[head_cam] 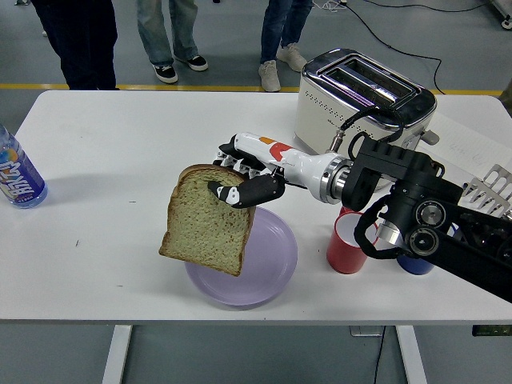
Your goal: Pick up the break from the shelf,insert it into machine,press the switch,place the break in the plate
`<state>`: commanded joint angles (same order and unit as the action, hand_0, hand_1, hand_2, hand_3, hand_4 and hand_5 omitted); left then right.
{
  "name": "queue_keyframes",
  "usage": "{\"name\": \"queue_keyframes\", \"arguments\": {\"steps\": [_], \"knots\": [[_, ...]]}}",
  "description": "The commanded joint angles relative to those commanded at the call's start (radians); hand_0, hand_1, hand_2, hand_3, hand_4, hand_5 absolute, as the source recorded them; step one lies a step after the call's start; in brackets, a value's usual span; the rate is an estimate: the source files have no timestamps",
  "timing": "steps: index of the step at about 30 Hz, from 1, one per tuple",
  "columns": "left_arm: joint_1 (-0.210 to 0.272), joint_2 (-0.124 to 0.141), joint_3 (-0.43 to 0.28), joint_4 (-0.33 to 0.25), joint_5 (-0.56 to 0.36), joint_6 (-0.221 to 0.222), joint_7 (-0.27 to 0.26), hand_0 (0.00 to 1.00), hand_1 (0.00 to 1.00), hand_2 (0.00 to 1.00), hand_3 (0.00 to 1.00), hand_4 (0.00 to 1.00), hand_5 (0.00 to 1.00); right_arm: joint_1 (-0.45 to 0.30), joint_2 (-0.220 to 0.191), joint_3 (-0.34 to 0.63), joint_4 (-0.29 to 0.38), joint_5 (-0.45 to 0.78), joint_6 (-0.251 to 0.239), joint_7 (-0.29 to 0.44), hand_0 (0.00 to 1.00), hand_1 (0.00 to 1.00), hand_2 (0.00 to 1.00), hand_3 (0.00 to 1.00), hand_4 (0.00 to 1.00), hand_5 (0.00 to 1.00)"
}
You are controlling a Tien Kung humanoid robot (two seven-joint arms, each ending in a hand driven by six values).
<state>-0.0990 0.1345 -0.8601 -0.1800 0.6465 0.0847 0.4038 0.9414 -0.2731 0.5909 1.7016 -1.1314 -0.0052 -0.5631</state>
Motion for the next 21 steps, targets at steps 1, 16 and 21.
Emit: {"name": "queue_keyframes", "arguments": {"steps": [1,16,21], "knots": [[0.000,0.000,0.000,0.000,0.000,0.000,0.000,0.330,0.436,0.583,0.717,0.591,0.998,0.000,0.001,0.000,-0.002,0.002,0.000,0.000,0.128,0.188,0.424,0.496,0.440,0.002],[-0.002,0.000,-0.001,0.000,0.004,-0.001,0.002,0.330,0.435,0.581,0.716,0.594,0.998,-0.011,0.042,-0.032,-0.088,0.056,-0.011,0.015,0.125,0.187,0.425,0.494,0.442,0.002],[-0.005,0.000,0.000,0.000,0.001,0.000,0.000,0.331,0.435,0.581,0.716,0.598,0.998,-0.017,0.057,-0.048,-0.124,0.065,-0.015,0.019,0.127,0.187,0.424,0.495,0.443,0.002]]}}
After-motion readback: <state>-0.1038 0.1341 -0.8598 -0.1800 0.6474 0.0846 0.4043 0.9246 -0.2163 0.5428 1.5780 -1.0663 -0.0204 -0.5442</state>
